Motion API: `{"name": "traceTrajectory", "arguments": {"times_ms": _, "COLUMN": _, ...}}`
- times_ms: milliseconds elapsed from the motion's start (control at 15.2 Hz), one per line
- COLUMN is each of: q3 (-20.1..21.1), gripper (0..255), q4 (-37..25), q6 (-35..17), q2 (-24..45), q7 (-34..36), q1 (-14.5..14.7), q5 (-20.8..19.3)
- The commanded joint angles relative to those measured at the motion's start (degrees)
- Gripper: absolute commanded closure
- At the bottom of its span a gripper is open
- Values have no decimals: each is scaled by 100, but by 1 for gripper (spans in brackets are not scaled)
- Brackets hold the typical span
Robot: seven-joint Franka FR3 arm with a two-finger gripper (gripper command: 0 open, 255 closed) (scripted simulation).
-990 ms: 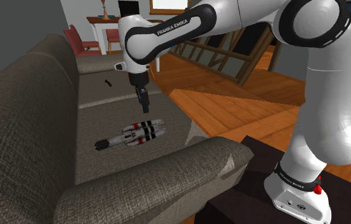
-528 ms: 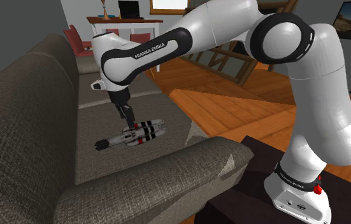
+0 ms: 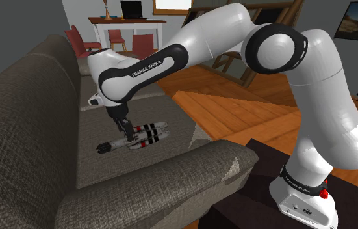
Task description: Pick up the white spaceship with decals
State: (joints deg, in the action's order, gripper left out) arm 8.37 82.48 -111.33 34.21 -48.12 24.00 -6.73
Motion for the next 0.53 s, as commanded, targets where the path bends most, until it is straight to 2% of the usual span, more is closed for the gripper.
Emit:
{"name": "traceTrajectory", "arguments": {"times_ms": 0, "q3": -5, "gripper": 0, "q4": 72, "q6": -110, "q2": 36, "q7": 5, "q1": -2, "q5": -9}}
{"name": "traceTrajectory", "arguments": {"times_ms": 132, "q3": -5, "gripper": 0, "q4": 70, "q6": -109, "q2": 37, "q7": 5, "q1": -1, "q5": -9}}
{"name": "traceTrajectory", "arguments": {"times_ms": 198, "q3": -5, "gripper": 255, "q4": 70, "q6": -111, "q2": 38, "q7": 5, "q1": -2, "q5": -9}}
{"name": "traceTrajectory", "arguments": {"times_ms": 462, "q3": -5, "gripper": 255, "q4": 71, "q6": -112, "q2": 39, "q7": 5, "q1": -2, "q5": -9}}
